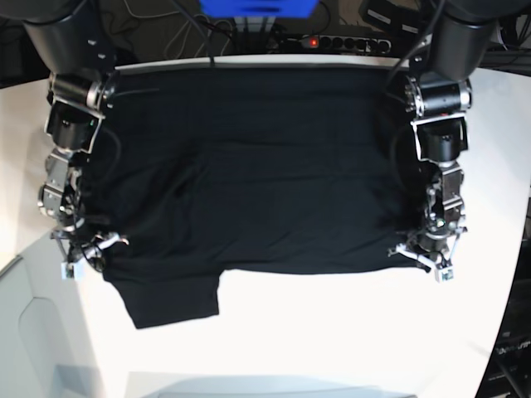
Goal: Fold the T-shirt properly
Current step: 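Grasp the side edges and lift them toward the shoulder edge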
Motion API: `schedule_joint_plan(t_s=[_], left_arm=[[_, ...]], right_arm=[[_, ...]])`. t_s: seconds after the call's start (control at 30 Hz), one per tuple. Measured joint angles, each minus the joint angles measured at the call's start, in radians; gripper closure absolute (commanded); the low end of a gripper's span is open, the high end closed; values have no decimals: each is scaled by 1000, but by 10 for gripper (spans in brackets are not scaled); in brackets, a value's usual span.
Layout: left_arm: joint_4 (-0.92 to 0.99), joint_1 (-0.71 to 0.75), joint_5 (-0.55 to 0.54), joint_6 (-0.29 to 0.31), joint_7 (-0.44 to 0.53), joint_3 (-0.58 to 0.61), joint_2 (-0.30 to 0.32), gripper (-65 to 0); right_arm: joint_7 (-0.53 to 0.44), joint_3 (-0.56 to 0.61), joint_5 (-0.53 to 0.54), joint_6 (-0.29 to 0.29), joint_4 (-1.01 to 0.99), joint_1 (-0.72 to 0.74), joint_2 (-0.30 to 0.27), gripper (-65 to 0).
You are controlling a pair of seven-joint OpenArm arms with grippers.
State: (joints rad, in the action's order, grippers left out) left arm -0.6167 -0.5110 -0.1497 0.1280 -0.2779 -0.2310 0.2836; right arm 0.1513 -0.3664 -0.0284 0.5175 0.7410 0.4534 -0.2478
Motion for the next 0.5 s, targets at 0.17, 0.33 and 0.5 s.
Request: schedule_joint_plan(t_s=[0.17,0.33,0.5], left_arm=[[-266,136,-3,8,-140,-106,-19,0],[-487,222,-6,14,-212,-174,-47,0],[-612,361,1,12,-245,-191,-51,0]], right_arm=[[2,-2,3,1,195,-98,5,0],[3,-1,5,6,370,-204,8,0],[-151,-6,28,-517,538,-325,6,0]])
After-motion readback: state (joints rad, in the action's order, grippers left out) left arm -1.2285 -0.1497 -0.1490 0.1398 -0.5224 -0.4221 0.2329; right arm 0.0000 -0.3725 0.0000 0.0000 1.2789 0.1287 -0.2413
